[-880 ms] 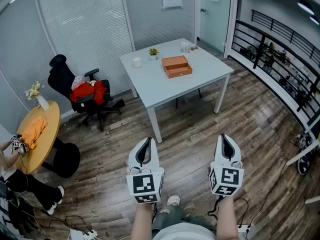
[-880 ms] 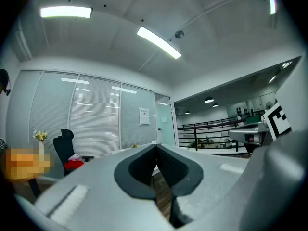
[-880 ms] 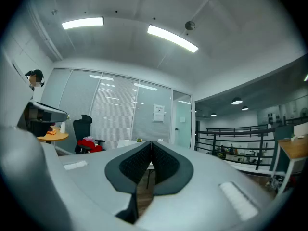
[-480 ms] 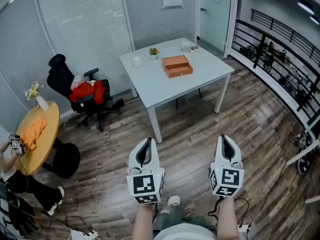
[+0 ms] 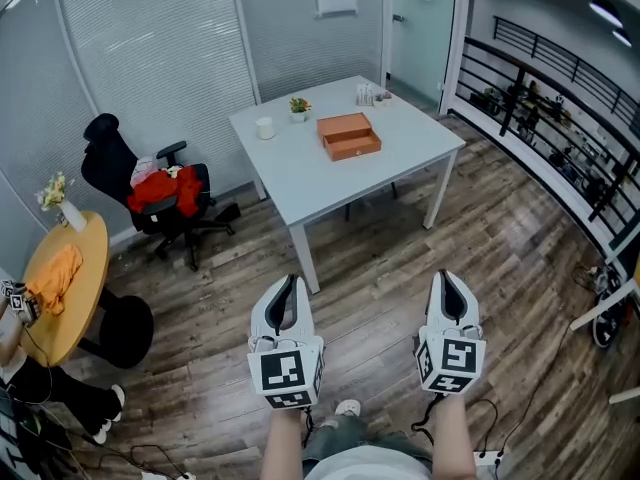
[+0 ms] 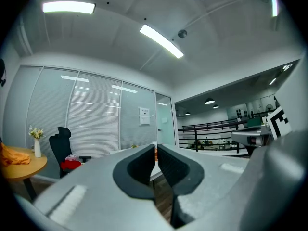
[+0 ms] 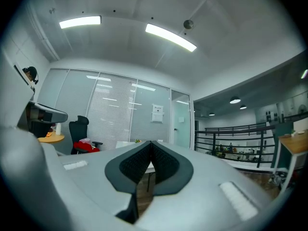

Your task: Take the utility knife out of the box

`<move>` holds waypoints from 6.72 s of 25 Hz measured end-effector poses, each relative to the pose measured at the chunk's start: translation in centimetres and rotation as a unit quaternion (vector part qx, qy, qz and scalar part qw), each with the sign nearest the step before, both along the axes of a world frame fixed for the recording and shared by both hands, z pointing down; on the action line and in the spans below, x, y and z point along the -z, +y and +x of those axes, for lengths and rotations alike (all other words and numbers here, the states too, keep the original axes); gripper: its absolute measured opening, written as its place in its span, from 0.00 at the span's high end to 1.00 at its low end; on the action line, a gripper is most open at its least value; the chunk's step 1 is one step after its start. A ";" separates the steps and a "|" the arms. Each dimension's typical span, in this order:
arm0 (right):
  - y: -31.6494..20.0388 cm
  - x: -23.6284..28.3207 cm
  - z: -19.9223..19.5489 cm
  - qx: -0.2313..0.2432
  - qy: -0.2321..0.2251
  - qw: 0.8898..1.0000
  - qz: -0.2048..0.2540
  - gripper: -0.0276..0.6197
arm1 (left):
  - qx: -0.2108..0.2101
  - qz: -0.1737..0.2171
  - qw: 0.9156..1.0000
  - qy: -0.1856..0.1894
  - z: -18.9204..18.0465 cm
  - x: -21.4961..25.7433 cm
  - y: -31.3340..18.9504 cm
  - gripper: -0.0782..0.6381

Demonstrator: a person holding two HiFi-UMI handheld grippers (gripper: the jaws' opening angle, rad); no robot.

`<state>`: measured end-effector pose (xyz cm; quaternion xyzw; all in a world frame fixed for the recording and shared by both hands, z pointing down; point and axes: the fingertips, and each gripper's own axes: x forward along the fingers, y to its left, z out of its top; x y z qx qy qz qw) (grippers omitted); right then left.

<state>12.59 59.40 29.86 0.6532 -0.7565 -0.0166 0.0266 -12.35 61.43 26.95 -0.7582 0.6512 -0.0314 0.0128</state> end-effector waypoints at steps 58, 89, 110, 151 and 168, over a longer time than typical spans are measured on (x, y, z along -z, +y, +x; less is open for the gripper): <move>-41.7 -2.3 4.7 0.040 -0.027 0.998 -0.027 0.91 | 0.034 -0.040 0.998 -0.018 3.8 -2.9 -39.5 0.40; -69.3 -3.4 0.3 -0.006 -0.008 0.999 -0.042 0.91 | -0.046 -0.080 0.996 -0.002 1.0 -5.7 -69.5 0.40; -77.3 -8.0 -2.1 0.015 0.006 0.994 -0.107 0.91 | -0.083 -0.158 0.984 0.002 0.8 -12.3 -77.4 0.40; -84.9 -19.3 1.8 0.095 0.024 0.965 -0.243 0.91 | -0.235 -0.345 0.905 -0.079 11.4 -26.9 -84.4 0.44; -85.1 -22.7 2.9 0.087 0.025 0.955 -0.283 0.91 | -0.321 -0.389 0.853 -0.131 14.8 -31.3 -83.6 0.46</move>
